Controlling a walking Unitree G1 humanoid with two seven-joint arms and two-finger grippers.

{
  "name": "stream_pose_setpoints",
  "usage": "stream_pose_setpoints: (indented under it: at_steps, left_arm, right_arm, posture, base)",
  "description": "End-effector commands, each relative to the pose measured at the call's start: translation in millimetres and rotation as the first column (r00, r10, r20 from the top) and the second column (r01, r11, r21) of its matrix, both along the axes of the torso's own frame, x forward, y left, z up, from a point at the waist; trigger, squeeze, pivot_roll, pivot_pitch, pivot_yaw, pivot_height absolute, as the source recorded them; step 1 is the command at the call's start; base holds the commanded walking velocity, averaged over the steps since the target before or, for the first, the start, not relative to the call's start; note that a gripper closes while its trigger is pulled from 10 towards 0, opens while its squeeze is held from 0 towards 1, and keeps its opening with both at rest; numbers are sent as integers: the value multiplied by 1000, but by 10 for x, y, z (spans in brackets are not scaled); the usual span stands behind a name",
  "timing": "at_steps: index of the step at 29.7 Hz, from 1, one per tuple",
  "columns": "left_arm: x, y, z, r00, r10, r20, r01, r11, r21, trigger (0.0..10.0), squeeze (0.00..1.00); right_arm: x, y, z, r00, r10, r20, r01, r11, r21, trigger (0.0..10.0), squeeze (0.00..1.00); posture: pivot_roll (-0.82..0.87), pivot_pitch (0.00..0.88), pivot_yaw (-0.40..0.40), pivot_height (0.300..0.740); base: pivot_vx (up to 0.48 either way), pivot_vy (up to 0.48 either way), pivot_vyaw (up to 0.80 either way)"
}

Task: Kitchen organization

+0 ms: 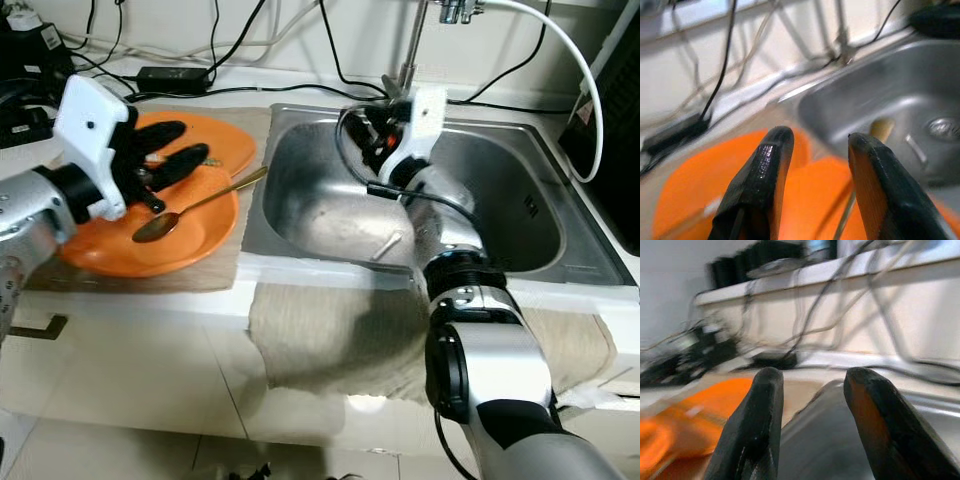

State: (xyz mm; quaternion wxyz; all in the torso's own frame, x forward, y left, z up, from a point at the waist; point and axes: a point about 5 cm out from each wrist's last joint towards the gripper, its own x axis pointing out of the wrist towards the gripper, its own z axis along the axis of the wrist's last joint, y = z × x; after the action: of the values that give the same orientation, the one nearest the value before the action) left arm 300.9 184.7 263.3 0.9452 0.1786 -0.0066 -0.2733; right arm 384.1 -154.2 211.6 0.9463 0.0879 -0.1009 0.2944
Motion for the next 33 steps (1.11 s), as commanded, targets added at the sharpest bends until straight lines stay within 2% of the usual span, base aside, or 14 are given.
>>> stream_pose_setpoints:
  at_steps: [1, 2, 3, 4, 5, 7, 13, 17, 18, 19, 20, 25, 29, 33]
  left_arm:
    - [36, 58, -64, 999, 24, -49, -24, 1000, 3, 10000, 31]
    - [48, 60, -80, 997, 16, -78, -18, 999, -27, 10000, 1000]
    - [54, 23, -59, 996, -31, -84, 24, 996, -83, 10000, 1000]
    - [54, 23, -59, 996, -31, -84, 24, 996, -83, 10000, 1000]
    - [54, -28, -43, 990, -117, -78, 108, 988, -106, 10000, 1000]
    - [72, -38, -66, 982, -169, -85, 164, 984, -62, 10000, 1000]
    - [177, -11, -179, 968, -224, -112, 227, 974, 9, 10000, 1000]
    - [369, 76, -355, 976, -164, -145, 175, 982, 71, 10000, 1000]
    - [448, 118, -415, 979, -143, -144, 157, 983, 91, 10000, 482]
    - [448, 118, -415, 979, -143, -144, 157, 983, 91, 10000, 482]
    - [487, 140, -452, 979, -137, -150, 151, 984, 91, 10000, 0]
    - [606, 180, -517, 976, -143, -164, 155, 986, 65, 10000, 0]
    - [653, 137, -515, 958, -221, -184, 221, 975, -22, 10000, 0]
    - [677, 140, -494, 959, -225, -173, 226, 974, -14, 10000, 0]
  right_arm:
    - [-88, 48, 10, 996, 86, 5, -85, 996, -38, 10000, 0]
    - [-154, 63, -3, 992, 125, 7, -125, 991, -50, 10000, 0]
    - [-278, 86, -19, 982, 187, 11, -186, 980, -70, 10000, 0]
    - [-278, 86, -19, 982, 187, 11, -186, 980, -70, 10000, 0]
    - [-431, 101, -34, 965, 264, 10, -262, 961, -85, 10000, 0]
    - [-565, 105, -40, 948, 319, 7, -317, 942, -107, 10000, 0]
    - [-726, 115, -38, 934, 356, -24, -356, 927, -117, 10000, 0]
    - [-802, 129, -28, 929, 368, -34, -369, 923, -109, 10000, 0]
    - [-824, 126, -1, 933, 358, -29, -359, 929, -90, 10000, 0]
    - [-824, 126, -1, 933, 358, -29, -359, 929, -90, 10000, 0]
    - [-828, 121, 11, 936, 350, -29, -351, 933, -78, 10000, 0]
    - [-889, 129, 25, 933, 356, -44, -359, 929, -86, 10000, 0]
    - [-939, 117, 20, 931, 360, -59, -364, 926, -101, 10000, 0]
    - [-941, 103, 25, 934, 351, -62, -356, 929, -105, 10000, 0]
  posture:
    - [30, 0, -56, 740]
    - [31, 0, -58, 740]
    - [32, 0, -58, 740]
    - [32, 0, -58, 740]
    - [32, 0, -60, 740]
    - [28, 0, -56, 740]
    - [12, 0, -41, 740]
    - [6, 0, -37, 740]
    - [5, 0, -39, 740]
    - [5, 0, -39, 740]
    - [2, 0, -39, 740]
    - [-6, 0, -38, 740]
    - [-18, 0, -29, 740]
    - [-22, 0, -25, 740]
  base:
    - [0, 0, 0]
    - [0, 0, 0]
    - [0, 0, 0]
    - [0, 0, 0]
    - [0, 0, 0]
    - [0, 0, 0]
    - [0, 0, 0]
    - [0, 0, 0]
    - [0, 0, 0]
    - [0, 0, 0]
    - [0, 0, 0]
    - [0, 0, 0]
    - [0, 0, 0]
    - [0, 0, 0]
